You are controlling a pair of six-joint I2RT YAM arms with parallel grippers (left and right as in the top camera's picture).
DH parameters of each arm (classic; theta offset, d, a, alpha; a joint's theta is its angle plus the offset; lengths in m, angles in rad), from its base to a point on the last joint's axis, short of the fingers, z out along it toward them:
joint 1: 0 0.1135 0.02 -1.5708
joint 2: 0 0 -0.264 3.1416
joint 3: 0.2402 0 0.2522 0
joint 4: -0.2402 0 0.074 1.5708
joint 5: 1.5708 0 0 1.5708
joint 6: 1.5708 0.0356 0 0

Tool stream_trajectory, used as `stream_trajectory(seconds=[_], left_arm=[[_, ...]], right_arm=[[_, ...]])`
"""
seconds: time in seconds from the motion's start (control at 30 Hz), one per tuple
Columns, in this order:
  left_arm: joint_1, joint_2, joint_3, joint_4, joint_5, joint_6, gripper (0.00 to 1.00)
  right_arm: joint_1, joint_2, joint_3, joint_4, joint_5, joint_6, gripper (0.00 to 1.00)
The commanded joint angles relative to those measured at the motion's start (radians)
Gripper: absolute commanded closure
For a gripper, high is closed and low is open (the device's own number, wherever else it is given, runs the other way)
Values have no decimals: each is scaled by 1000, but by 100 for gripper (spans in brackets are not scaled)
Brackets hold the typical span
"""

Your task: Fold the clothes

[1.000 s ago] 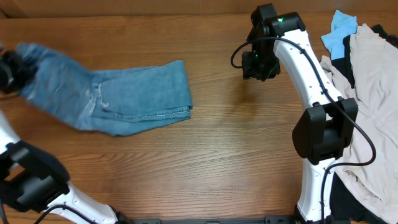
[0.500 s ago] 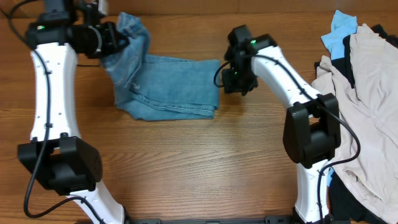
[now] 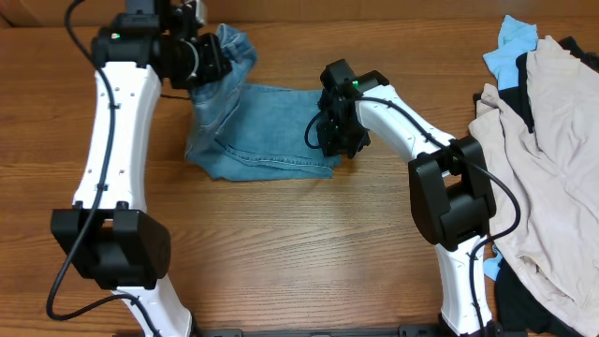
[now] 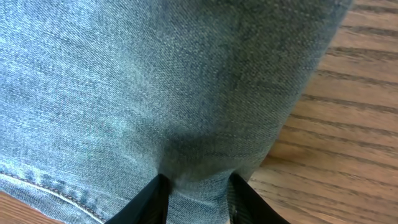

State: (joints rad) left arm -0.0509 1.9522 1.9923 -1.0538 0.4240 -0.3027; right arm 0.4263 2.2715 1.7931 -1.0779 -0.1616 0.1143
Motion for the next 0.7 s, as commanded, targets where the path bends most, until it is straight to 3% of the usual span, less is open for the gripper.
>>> stream_trajectory(seconds=[0.0,0.4,0.67], left_arm=[[-80,-41,34,22,-55,-130,96],[-215,-35,32,31,-266,-237,96],[-262,57,31,5,-299,-237,96]], right_arm=[[23,31,-8,7,-27,14,66],[84,31,-8,11,-37,22,66],[84,31,-8,6,-54,21,66]])
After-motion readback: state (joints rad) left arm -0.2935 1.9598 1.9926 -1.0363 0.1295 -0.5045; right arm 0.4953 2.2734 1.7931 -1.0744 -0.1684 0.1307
